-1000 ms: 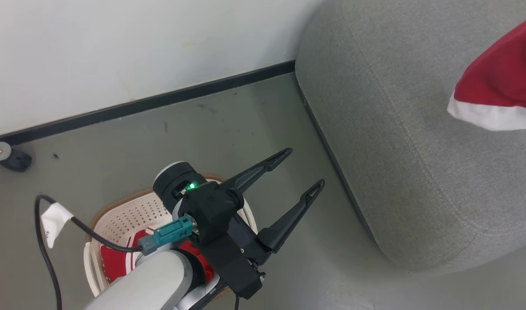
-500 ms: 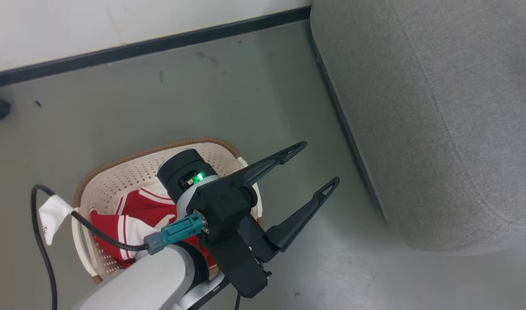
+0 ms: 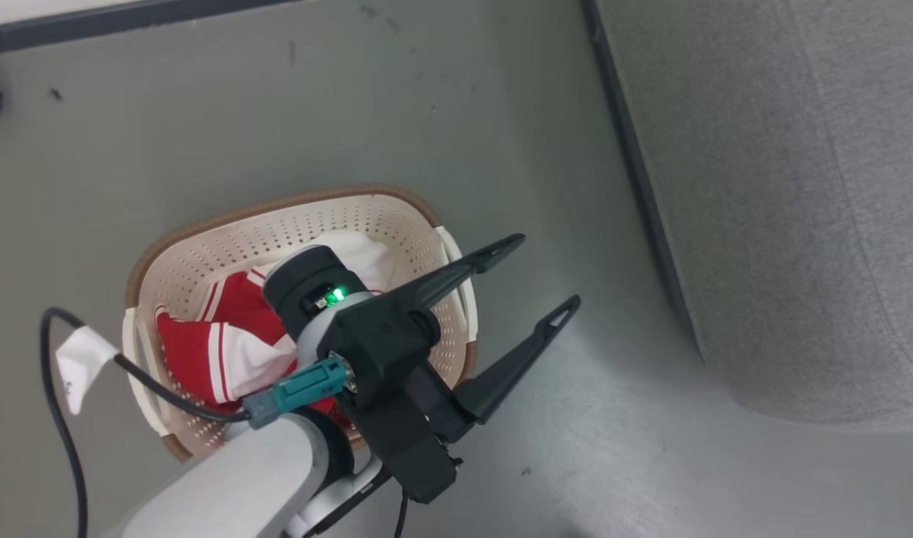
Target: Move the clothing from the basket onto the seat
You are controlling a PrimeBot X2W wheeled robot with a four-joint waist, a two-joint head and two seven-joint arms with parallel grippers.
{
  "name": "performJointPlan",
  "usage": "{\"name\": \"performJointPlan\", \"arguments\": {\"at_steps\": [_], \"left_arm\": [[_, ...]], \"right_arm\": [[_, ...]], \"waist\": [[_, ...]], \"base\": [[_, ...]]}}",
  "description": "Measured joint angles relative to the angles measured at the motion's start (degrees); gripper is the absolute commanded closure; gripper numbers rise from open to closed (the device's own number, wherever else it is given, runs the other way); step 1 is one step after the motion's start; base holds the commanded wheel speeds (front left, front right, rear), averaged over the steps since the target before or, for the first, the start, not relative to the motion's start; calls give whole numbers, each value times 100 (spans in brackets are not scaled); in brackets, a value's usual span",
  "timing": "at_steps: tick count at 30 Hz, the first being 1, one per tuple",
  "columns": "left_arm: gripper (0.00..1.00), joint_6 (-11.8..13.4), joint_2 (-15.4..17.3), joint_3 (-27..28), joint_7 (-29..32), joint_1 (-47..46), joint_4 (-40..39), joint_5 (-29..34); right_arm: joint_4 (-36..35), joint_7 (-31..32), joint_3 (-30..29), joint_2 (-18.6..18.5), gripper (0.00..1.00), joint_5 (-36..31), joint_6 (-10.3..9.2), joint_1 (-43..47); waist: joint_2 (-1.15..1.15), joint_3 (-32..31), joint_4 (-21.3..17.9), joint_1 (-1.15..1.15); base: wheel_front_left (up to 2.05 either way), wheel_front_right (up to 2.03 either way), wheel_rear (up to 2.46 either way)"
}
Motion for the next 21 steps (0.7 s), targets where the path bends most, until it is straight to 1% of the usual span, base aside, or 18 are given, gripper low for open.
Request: {"name": "performJointPlan", "arguments": {"at_steps": [2,3,7,15,21], "left_arm": [[0,0,45,42,-5,0,-4,0],[0,0,67,60,-5,-1,-5,-1],[0,0,74,76,-8,-19,0,-1],[0,-40,126,141,-58,-88,69,-8],[0,-41,119,140,-83,-113,131,-12]], "right_arm": [[22,-1,0,-11,100,-54,-32,-40],[48,-7,4,-7,100,-90,-78,-43],[322,-24,63,40,100,-226,-197,30],[873,10,428,565,100,-407,-233,530],[1283,276,699,609,100,-528,-269,605]], "waist": [[0,60,42,-1],[0,91,59,0],[0,206,112,0],[0,361,151,0],[-1,375,165,-1]], "base": [[0,0,0],[0,0,0],[0,0,0],[0,0,0],[0,0,0]]}}
